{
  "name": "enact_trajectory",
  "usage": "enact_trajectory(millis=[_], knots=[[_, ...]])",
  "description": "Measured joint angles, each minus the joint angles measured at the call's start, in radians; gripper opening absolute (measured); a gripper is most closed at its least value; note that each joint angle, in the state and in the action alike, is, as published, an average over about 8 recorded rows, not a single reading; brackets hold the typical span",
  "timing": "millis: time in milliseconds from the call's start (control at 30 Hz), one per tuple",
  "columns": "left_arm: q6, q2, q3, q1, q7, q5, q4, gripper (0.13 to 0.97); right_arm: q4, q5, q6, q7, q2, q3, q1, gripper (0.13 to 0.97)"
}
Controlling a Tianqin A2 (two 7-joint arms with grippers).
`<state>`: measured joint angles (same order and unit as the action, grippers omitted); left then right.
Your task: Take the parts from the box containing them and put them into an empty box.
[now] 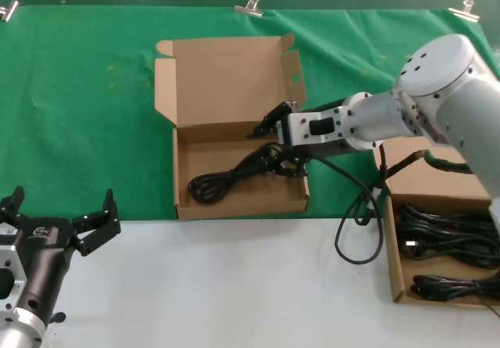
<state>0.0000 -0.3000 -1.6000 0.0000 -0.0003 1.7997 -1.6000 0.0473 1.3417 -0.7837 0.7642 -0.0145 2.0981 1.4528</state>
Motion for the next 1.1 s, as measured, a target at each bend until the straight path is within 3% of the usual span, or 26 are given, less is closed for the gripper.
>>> enact_trajectory(millis=[167, 533, 767, 1100], knots=[[0.000, 0.000, 0.000, 0.000, 0.000, 0.000, 0.000, 0.966, 0.095, -0.012, -0.039, -0.063, -0.049, 0.012, -0.027, 0.318], [0.000, 0.000, 0.000, 0.000, 0.000, 0.000, 0.000, 0.966, 0.505, -0.059, -0.127, -0.364, -0.244, 0.040, -0.172, 0.521], [0.000, 0.000, 0.000, 0.000, 0.000, 0.000, 0.000, 0.966, 0.569, -0.049, -0.105, -0.402, -0.262, 0.026, -0.221, 0.705], [0.000, 0.000, 0.000, 0.000, 0.000, 0.000, 0.000, 0.966, 0.683, 0.011, -0.001, -0.444, -0.264, -0.036, -0.365, 0.857]])
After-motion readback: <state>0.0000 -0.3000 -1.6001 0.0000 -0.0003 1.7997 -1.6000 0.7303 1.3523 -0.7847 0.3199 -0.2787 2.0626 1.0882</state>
